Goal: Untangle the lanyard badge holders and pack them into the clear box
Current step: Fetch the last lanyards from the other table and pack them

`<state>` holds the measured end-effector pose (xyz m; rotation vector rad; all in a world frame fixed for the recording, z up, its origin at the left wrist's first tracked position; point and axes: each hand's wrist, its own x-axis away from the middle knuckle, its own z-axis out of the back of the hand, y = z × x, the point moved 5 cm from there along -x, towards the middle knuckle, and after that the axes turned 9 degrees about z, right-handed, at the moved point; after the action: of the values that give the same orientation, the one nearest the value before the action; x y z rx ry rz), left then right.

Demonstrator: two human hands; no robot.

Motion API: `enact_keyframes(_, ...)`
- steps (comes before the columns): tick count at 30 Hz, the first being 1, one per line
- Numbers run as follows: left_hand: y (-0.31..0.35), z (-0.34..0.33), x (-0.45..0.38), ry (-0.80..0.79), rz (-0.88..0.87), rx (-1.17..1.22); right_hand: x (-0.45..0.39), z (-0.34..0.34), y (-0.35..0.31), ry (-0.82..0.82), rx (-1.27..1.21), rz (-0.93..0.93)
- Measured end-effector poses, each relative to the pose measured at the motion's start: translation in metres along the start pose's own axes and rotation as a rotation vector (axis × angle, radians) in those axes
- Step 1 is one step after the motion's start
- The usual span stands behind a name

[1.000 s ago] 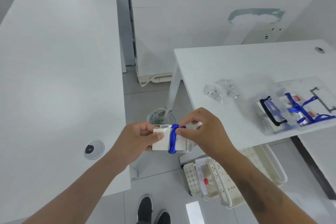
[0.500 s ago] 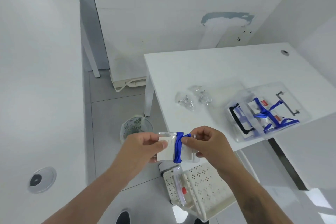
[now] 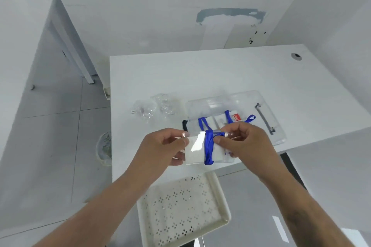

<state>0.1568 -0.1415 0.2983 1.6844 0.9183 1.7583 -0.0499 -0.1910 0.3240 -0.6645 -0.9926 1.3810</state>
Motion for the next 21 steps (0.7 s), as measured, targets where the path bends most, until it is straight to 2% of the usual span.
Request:
enact_keyframes(6, 0.026, -0.081, -0.020, 0.090, 0.012, -0.020, -0.042, 0.073, 0.028, -0.002, 0.044, 0.065)
enact_keyframes(11, 0.032, -0.120, -0.056, 0.125, 0.050, -0.109, -0.082, 0.096, 0.054, -0.047, 0.199, 0.074)
enact_keyframes(18, 0.017, -0.154, -0.116, 0.125, 0.139, -0.300, -0.131, 0.098, 0.083, -0.221, 0.698, 0.026)
enact_keyframes(21, 0.006, -0.160, -0.135, 0.153, 0.139, -0.460, -0.134, 0.090, 0.087, -0.308, 0.941, 0.035)
